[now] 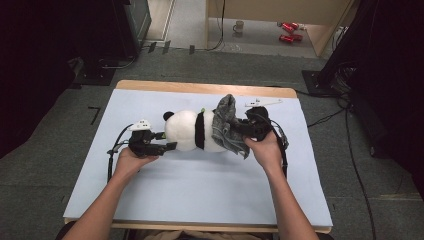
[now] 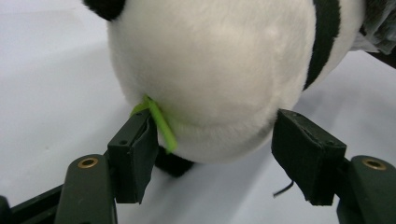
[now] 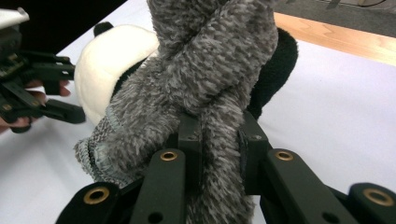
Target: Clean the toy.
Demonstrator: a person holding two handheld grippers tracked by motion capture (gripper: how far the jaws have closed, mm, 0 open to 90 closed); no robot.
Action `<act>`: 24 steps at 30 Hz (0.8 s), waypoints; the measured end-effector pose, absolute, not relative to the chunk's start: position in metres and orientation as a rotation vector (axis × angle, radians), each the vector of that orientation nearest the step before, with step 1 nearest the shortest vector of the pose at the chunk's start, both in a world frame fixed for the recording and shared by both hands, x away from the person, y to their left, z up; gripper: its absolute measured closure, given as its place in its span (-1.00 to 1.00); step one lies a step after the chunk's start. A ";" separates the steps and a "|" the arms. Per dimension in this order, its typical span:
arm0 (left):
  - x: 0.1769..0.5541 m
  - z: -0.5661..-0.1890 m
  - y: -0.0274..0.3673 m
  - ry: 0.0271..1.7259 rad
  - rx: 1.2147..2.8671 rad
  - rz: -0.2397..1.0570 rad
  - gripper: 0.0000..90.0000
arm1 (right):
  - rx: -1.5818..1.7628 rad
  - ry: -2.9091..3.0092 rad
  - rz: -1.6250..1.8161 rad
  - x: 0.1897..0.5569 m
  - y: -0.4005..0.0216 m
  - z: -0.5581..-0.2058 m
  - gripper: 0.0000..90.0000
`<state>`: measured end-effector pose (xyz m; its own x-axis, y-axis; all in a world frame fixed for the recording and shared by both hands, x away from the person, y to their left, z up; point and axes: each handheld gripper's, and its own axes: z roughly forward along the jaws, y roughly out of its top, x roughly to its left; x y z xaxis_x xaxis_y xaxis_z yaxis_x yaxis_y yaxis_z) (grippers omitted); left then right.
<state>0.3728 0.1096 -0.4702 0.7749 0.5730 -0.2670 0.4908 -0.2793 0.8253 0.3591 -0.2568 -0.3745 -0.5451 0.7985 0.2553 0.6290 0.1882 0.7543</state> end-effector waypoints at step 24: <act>0.369 -0.451 0.104 0.873 1.902 -0.008 0.67 | 1.398 2.213 1.317 0.368 -0.261 -0.364 0.69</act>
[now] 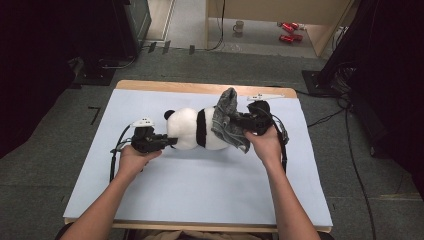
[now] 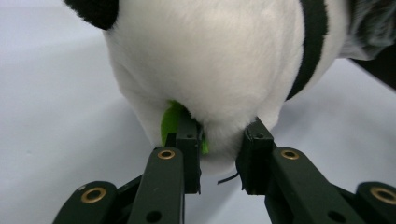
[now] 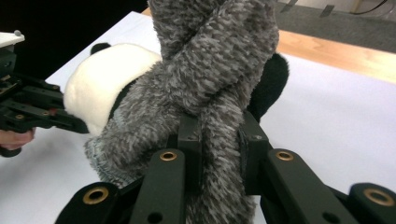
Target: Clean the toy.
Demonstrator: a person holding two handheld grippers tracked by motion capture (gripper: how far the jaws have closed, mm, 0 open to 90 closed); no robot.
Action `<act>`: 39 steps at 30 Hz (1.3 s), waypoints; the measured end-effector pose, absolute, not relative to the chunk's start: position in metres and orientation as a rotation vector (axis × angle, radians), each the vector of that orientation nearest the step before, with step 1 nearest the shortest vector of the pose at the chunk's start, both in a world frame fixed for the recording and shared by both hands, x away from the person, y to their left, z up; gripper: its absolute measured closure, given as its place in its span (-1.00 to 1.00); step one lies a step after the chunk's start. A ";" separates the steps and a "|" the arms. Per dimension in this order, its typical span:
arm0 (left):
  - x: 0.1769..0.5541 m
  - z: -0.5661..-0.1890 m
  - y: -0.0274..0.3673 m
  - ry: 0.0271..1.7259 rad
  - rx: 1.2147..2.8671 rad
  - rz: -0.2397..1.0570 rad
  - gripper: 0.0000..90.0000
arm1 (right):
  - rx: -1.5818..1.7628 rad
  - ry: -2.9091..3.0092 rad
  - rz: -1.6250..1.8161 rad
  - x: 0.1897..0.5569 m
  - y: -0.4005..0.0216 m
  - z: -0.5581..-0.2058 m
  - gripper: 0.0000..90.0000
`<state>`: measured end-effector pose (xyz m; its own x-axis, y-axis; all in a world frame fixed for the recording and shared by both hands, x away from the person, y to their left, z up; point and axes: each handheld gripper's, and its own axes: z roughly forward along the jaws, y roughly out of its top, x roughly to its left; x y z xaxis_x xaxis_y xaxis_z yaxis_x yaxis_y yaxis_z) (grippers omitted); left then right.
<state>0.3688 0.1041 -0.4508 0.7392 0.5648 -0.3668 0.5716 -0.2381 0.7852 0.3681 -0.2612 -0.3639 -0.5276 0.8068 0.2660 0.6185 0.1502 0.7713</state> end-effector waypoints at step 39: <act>0.369 -0.443 0.103 1.050 1.866 -0.150 0.64 | 1.217 2.463 1.295 0.352 -0.127 -0.387 0.69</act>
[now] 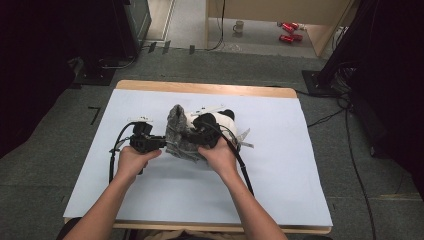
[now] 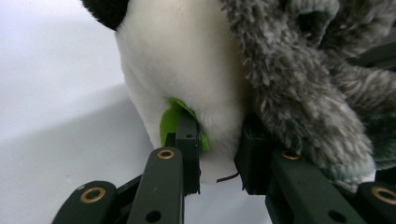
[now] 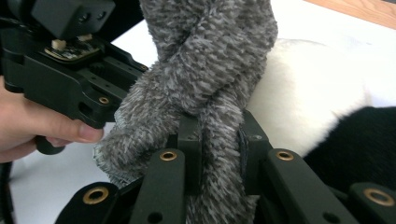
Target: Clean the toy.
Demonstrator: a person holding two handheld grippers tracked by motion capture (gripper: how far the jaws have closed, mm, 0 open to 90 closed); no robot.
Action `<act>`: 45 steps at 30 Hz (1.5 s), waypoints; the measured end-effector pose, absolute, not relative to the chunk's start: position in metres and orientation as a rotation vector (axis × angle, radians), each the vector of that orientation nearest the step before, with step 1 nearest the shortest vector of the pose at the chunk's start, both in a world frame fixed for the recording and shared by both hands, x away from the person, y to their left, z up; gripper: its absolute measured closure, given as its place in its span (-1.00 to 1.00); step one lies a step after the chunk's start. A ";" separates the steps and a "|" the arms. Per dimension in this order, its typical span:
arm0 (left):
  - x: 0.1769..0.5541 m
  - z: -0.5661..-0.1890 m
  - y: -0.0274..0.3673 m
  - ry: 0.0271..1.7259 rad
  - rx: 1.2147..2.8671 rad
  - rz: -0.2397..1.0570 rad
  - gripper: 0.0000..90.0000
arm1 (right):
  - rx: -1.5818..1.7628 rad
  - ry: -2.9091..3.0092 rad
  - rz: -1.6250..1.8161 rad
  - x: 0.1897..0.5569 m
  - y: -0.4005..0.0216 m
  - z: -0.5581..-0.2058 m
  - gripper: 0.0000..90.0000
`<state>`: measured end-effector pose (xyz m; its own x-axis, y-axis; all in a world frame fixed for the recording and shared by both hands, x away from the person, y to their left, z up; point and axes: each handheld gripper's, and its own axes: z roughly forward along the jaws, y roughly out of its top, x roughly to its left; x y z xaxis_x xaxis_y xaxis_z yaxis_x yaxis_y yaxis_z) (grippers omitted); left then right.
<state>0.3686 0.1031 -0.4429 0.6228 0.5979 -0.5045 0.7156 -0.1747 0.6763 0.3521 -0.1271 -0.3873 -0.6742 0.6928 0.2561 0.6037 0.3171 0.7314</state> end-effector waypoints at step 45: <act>0.379 -0.449 0.105 1.094 1.884 -0.156 0.62 | 1.463 2.252 1.180 0.337 -0.269 -0.381 0.69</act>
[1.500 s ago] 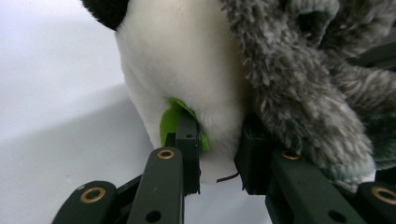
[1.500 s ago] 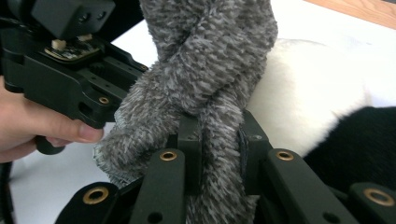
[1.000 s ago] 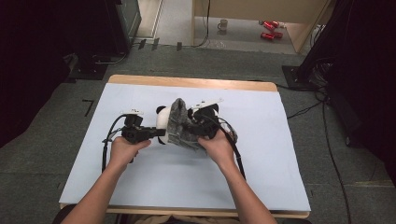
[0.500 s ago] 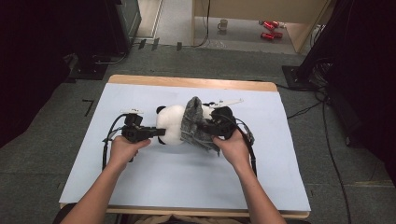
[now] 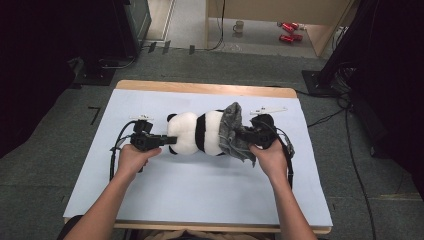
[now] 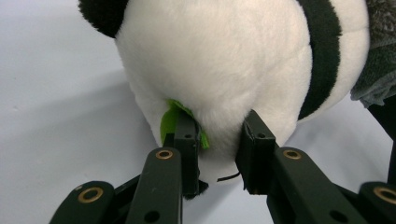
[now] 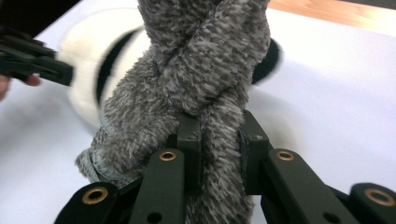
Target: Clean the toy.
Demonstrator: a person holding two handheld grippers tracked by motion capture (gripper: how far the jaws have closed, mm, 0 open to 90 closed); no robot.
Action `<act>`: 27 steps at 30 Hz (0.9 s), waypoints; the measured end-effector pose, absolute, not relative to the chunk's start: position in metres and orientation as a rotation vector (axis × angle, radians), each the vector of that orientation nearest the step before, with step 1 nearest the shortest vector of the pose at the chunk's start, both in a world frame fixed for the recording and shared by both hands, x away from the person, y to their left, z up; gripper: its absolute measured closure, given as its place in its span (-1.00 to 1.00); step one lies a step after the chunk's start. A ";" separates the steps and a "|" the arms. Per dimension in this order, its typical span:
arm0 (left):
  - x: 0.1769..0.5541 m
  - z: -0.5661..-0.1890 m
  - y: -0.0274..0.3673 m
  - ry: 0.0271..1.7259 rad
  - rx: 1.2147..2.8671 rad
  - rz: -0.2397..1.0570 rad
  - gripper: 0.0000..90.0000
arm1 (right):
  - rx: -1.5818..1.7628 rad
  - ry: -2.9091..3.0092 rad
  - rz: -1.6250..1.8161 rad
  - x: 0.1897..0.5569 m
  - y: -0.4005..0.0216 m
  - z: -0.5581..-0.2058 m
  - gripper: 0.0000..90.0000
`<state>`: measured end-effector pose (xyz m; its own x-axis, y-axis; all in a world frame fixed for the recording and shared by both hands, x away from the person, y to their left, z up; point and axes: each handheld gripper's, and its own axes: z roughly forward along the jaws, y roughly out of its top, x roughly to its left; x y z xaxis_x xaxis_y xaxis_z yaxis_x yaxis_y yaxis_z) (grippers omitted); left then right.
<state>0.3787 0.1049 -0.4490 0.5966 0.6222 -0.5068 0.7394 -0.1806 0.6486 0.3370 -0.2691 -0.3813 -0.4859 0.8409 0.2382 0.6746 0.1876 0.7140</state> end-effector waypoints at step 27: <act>0.377 -0.447 0.104 1.085 1.882 -0.143 0.61 | 1.248 2.409 1.354 0.349 -0.169 -0.365 0.69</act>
<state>0.3770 0.1039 -0.4470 0.6033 0.6227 -0.4983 0.7303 -0.1802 0.6589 0.3488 -0.1691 -0.3653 -0.6560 0.7010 0.2799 0.6034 0.2642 0.7524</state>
